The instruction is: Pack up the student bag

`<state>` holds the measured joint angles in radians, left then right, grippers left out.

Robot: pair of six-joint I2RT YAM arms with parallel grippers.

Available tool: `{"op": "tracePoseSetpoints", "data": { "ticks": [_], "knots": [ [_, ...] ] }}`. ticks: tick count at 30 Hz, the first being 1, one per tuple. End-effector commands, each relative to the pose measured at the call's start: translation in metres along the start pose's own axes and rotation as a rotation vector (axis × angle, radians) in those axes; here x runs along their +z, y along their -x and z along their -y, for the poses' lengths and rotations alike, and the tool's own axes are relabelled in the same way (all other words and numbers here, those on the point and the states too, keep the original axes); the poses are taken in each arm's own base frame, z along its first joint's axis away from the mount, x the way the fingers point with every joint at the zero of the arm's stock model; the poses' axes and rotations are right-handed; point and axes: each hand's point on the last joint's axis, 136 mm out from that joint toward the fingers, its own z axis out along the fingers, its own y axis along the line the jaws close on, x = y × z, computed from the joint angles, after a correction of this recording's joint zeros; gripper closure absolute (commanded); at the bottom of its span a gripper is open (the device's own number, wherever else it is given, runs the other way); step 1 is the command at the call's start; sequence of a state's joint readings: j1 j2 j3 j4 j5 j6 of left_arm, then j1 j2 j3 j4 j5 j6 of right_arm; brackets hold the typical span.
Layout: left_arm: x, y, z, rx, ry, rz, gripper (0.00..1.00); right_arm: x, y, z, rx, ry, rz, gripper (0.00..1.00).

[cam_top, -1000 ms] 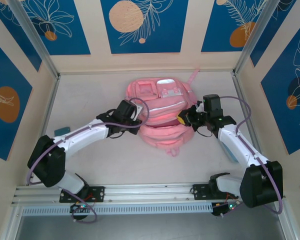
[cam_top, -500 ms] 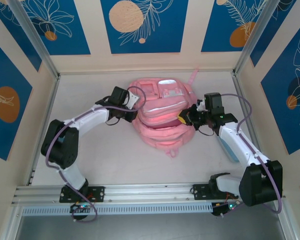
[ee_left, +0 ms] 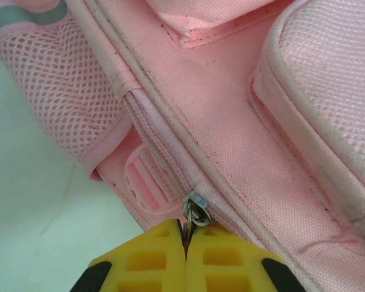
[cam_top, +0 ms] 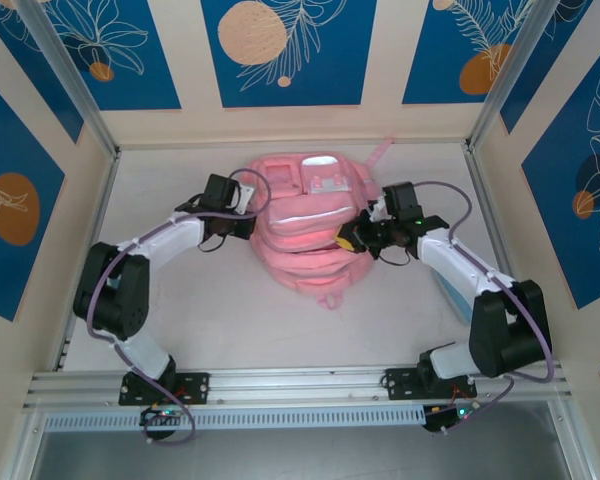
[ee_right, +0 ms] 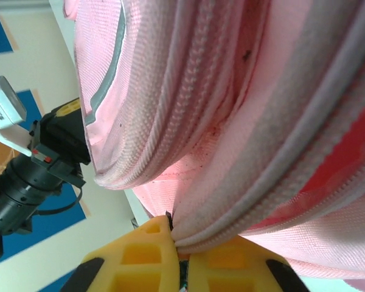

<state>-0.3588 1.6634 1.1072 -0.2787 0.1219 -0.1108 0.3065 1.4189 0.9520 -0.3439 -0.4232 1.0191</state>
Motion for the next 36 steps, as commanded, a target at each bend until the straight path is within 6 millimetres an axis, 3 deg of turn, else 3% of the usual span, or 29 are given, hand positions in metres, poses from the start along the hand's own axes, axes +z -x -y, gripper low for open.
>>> {"op": "tracePoseSetpoints", "data": {
  "ticks": [1, 4, 7, 9, 13, 19, 22, 26, 30, 36],
  "knots": [
    [-0.024, -0.003, -0.050, -0.168, 0.171, 0.037, 0.98, 0.008, -0.008, -0.015, -0.118, -0.008, -0.052, 0.75],
    [-0.039, -0.014, -0.057, -0.241, 0.208, 0.022, 0.75, 0.006, -0.009, -0.007, -0.182, -0.140, -0.023, 0.48],
    [-0.057, -0.020, -0.058, -0.304, 0.235, 0.021, 0.54, -0.008, -0.001, 0.007, -0.216, -0.245, 0.051, 0.31],
    [-0.069, -0.024, -0.062, -0.364, 0.259, 0.017, 0.43, -0.020, 0.006, 0.017, -0.269, -0.303, 0.095, 0.26],
    [-0.089, -0.034, -0.067, -0.453, 0.280, 0.008, 0.32, -0.056, 0.032, 0.050, -0.297, -0.473, 0.204, 0.17],
    [-0.118, -0.034, -0.056, -0.417, 0.241, 0.022, 0.08, -0.128, 0.076, 0.121, -0.121, -0.718, 0.473, 0.03],
    [-0.128, -0.031, -0.052, -0.411, 0.221, 0.048, 0.01, -0.162, 0.086, 0.158, 0.005, -0.827, 0.597, 0.01],
    [-0.135, -0.030, -0.048, -0.408, 0.210, 0.058, 0.00, -0.188, 0.087, 0.201, 0.151, -0.893, 0.649, 0.01],
    [-0.135, -0.029, -0.045, -0.415, 0.188, 0.061, 0.00, -0.198, 0.079, 0.231, 0.284, -0.851, 0.659, 0.01],
    [-0.134, -0.028, -0.040, -0.424, 0.158, 0.062, 0.00, -0.195, 0.074, 0.251, 0.405, -0.773, 0.634, 0.01]
  ]
}}
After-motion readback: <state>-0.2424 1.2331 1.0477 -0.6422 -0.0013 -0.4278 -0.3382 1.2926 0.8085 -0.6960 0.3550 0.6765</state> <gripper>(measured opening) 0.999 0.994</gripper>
